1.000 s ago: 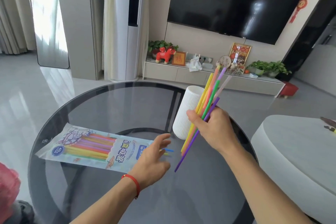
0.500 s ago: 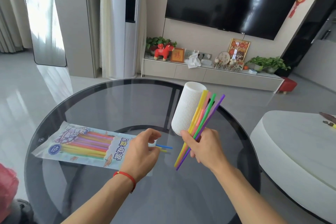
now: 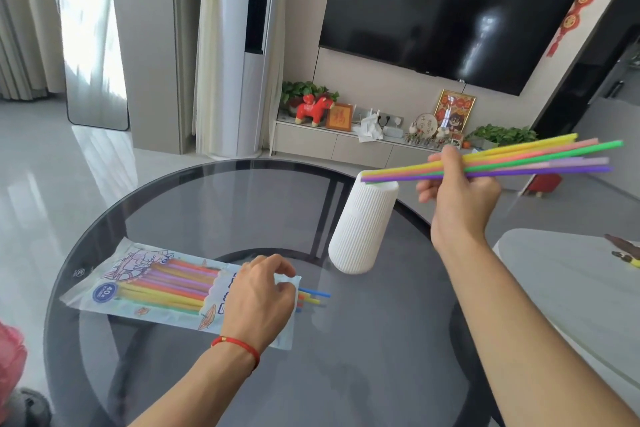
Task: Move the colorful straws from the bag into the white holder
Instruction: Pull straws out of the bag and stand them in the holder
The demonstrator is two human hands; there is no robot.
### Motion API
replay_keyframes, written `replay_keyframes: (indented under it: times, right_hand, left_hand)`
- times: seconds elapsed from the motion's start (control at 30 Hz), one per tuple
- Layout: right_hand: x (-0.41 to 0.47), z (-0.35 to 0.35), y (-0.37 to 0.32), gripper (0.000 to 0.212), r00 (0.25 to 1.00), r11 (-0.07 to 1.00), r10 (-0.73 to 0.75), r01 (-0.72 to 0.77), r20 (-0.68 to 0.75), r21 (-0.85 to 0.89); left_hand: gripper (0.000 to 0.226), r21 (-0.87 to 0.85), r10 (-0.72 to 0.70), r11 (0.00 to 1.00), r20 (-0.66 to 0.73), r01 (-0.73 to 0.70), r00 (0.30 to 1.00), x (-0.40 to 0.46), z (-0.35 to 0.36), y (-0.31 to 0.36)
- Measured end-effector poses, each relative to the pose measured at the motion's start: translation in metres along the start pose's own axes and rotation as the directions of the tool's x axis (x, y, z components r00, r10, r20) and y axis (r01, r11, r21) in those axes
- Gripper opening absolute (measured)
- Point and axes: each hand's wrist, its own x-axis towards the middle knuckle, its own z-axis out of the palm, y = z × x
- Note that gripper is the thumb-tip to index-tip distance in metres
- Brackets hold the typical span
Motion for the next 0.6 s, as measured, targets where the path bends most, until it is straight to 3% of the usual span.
replay_keyframes:
  times: [0.13,0.27,0.43,0.6]
  right_hand:
    - [0.029,0.013,0.002,0.033,0.996,0.986,-0.055,0.044,-0.067,-0.159]
    - [0.035,0.025,0.019,0.029,0.999,0.954,-0.031,0.018,-0.039,-0.299]
    - [0.032,0.033,0.037,0.030,0.984,0.868,0.157,-0.097,0.085,-0.486]
    - [0.029,0.030,0.032,0.044,0.911,0.860,0.314,-0.153,0.268,-0.487]
  left_hand:
    - [0.020,0.017,0.011,1.000,0.004,-0.011,1.000,0.000,-0.001,0.000]
    - [0.021,0.017,0.013,1.000,-0.002,-0.013,1.000,0.000,-0.001,-0.001]
    - [0.018,0.076,0.023,0.997,0.010,-0.024,1.000,0.002,-0.002,-0.002]
    - [0.019,0.115,0.068,0.991,0.017,-0.069,0.998,0.007,-0.009,-0.005]
